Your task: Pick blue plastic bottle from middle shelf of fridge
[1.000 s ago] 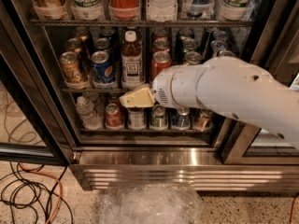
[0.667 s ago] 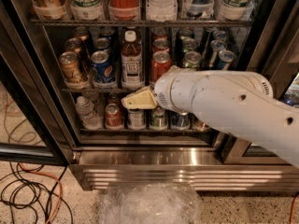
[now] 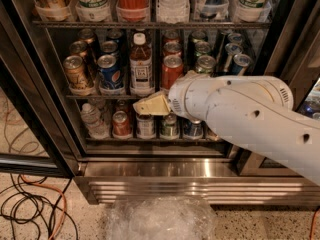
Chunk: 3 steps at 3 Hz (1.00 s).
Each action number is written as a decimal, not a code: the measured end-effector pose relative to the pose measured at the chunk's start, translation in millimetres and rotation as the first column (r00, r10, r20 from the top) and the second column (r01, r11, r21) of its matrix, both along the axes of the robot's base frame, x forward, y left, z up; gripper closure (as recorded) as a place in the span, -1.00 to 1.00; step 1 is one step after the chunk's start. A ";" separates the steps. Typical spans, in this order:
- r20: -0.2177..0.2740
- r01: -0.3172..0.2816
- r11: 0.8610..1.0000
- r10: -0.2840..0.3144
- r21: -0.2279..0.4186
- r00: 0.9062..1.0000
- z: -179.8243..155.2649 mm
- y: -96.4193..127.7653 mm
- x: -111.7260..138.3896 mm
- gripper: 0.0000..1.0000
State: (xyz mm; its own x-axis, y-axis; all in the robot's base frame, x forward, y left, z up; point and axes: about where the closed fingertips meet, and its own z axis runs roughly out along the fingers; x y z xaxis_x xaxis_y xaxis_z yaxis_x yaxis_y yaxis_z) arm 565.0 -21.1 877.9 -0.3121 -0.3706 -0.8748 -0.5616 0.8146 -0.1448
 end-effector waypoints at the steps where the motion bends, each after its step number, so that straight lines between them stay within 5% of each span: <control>1: -0.018 -0.023 1.000 0.023 0.021 1.000 -4.9 15.8 -0.7 -0.70; 3: -0.048 -0.082 0.995 0.085 0.054 0.995 -14.9 49.0 -3.0 -0.68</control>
Offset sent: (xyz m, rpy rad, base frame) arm -0.0078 0.0426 -0.0152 0.0772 0.0594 0.1156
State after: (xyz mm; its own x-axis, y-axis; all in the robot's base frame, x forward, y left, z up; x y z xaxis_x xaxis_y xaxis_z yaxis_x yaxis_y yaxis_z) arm 562.0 28.0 863.0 -0.3261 -0.3519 -0.8774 -0.6334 0.7703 -0.0736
